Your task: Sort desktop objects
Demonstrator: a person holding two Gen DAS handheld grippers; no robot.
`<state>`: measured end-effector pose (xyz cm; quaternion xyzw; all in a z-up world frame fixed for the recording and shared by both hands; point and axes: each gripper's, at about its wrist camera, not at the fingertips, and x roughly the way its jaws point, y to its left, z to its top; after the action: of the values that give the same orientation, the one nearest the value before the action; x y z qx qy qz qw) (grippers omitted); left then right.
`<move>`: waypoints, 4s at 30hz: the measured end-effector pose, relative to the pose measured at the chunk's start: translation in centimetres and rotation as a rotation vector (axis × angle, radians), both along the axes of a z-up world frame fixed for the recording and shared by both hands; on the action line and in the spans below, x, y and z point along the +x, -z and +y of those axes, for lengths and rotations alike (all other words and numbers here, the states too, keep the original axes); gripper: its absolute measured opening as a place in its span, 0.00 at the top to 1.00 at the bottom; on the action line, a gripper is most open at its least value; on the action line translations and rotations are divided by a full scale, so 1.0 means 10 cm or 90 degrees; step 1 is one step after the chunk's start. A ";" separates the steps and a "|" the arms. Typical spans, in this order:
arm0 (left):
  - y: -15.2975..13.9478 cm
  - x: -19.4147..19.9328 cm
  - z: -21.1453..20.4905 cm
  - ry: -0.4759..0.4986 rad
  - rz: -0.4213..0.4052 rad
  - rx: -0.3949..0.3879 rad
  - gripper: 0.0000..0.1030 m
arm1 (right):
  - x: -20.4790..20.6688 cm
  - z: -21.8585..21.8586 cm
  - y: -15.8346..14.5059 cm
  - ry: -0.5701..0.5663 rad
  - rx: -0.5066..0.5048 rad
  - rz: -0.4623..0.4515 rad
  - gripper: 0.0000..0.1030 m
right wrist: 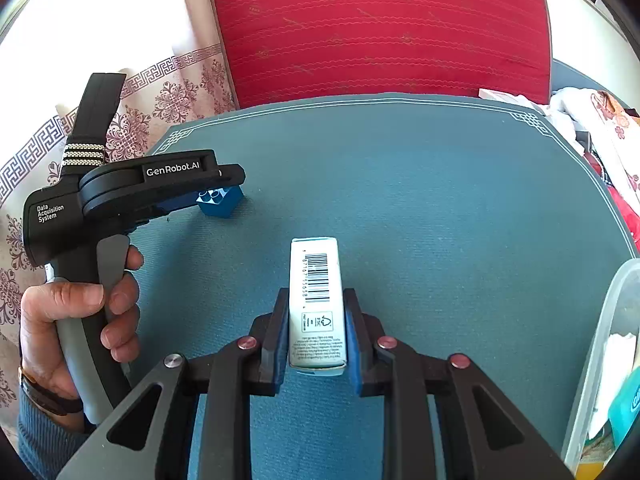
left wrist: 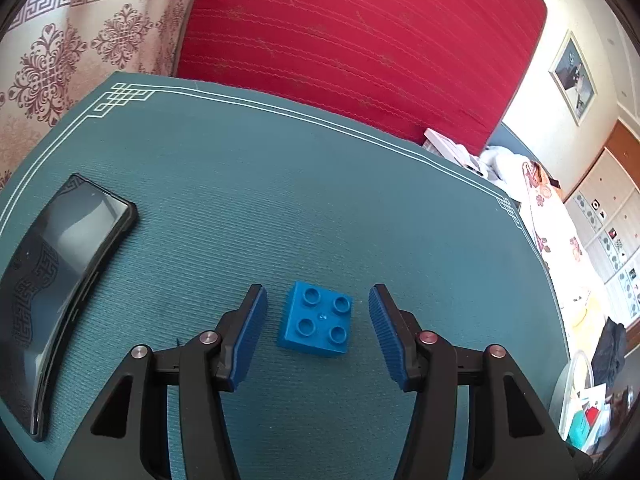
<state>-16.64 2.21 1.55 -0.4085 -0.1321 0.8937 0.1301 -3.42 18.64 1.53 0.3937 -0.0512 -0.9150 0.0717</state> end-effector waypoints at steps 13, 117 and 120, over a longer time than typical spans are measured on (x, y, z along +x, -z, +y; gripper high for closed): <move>0.00 -0.01 -0.01 0.011 0.010 -0.024 0.64 | 0.16 -0.01 -0.17 0.012 0.011 0.030 0.74; -0.78 1.94 1.91 0.446 0.188 -0.030 0.64 | 1.79 1.90 -0.70 0.386 0.047 0.090 0.60; -0.79 1.95 1.92 0.449 0.191 -0.033 0.64 | 1.87 1.94 -0.71 0.395 0.046 0.095 0.56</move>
<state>2.84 21.44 9.47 -0.2968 0.0594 0.8470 0.4369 15.28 38.00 8.64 0.2934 -0.1307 -0.9208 -0.2211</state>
